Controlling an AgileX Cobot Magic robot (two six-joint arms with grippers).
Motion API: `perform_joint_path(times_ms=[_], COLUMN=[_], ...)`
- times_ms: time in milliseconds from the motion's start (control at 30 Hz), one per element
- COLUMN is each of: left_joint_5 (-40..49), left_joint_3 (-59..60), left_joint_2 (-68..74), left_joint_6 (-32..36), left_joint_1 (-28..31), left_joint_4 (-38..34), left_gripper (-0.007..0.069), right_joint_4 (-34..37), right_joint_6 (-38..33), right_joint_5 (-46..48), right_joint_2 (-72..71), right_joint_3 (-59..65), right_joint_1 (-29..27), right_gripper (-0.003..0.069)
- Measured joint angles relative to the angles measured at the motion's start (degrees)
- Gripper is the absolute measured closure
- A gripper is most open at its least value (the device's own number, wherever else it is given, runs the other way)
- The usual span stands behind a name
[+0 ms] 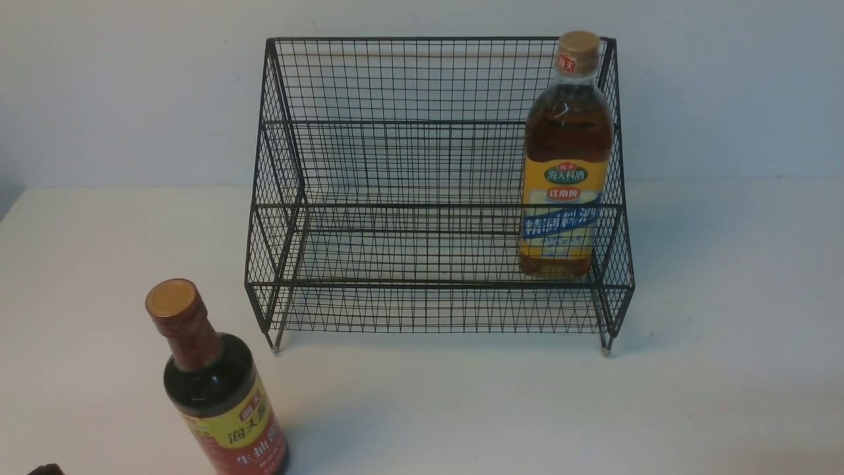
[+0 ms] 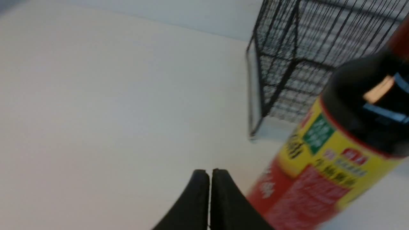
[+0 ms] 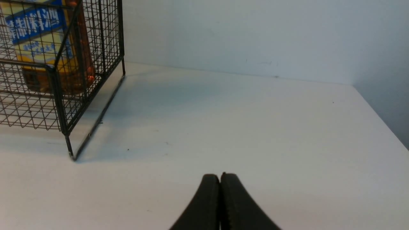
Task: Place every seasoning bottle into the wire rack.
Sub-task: Use the left arm to grab the condiment bottle closest to it
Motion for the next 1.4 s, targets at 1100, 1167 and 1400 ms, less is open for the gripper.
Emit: perform_joint_path(times_ms=[1100, 1167, 1400], left_joint_5=[4.1, 3.9, 3.5], left_joint_3=[-21.6, -21.7, -21.6], left_joint_2=[26.9, 29.9, 38.0], left_joint_6=[76.2, 86.2, 104.5], left_joint_1=[-0.1, -0.1, -0.1], left_joint_4=[-53.0, -60.2, -76.8], left_gripper=[0.027, 0.0161, 0.0008], right_joint_4=[0.0, 0.0, 0.0], right_joint_6=[0.0, 0.0, 0.0], right_joint_5=[0.0, 0.0, 0.0], right_joint_2=[0.0, 0.0, 0.0], right_joint_3=[0.0, 0.0, 0.0], right_joint_1=[0.0, 0.0, 0.0], right_gripper=[0.0673, 0.0673, 0.0673])
